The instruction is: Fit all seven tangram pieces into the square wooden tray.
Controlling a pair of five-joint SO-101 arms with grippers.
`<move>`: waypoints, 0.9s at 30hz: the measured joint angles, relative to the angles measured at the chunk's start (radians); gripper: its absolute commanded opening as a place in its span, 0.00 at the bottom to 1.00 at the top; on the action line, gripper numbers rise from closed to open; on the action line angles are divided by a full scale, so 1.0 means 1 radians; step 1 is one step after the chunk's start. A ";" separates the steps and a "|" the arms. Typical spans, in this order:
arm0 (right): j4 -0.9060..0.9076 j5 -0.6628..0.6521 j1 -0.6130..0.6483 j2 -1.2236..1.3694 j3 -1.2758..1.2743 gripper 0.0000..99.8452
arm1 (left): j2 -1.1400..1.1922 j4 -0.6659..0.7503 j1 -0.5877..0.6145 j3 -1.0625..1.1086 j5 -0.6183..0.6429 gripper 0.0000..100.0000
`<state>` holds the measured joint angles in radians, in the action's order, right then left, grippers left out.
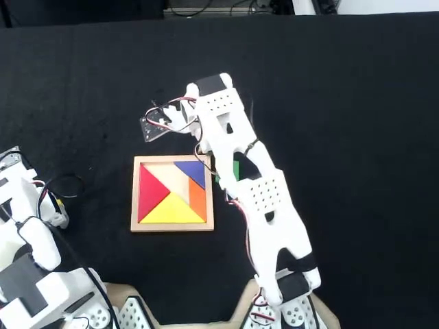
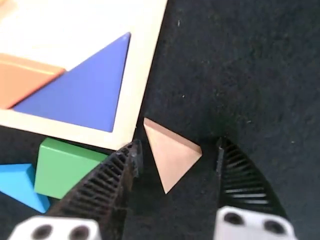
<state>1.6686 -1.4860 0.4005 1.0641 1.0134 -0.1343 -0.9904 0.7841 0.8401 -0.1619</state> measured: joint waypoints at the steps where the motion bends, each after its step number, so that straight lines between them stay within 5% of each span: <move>1: 0.000 0.000 -0.002 0.006 0.003 0.20 | 0.000 0.000 0.000 0.000 0.000 0.11; 13: 0.000 -0.041 -0.006 0.041 0.046 0.14 | 0.000 0.000 0.000 0.000 0.000 0.11; 18: -0.017 -0.041 -0.006 0.041 0.046 0.01 | 0.000 0.000 0.000 0.000 0.000 0.11; 27: 0.038 -0.041 -0.054 0.057 0.152 0.01 | 0.000 0.000 0.000 0.000 0.000 0.11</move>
<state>1.7070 -1.5275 0.3468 1.1208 1.1653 -0.1343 -0.9904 0.7841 0.8401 -0.1619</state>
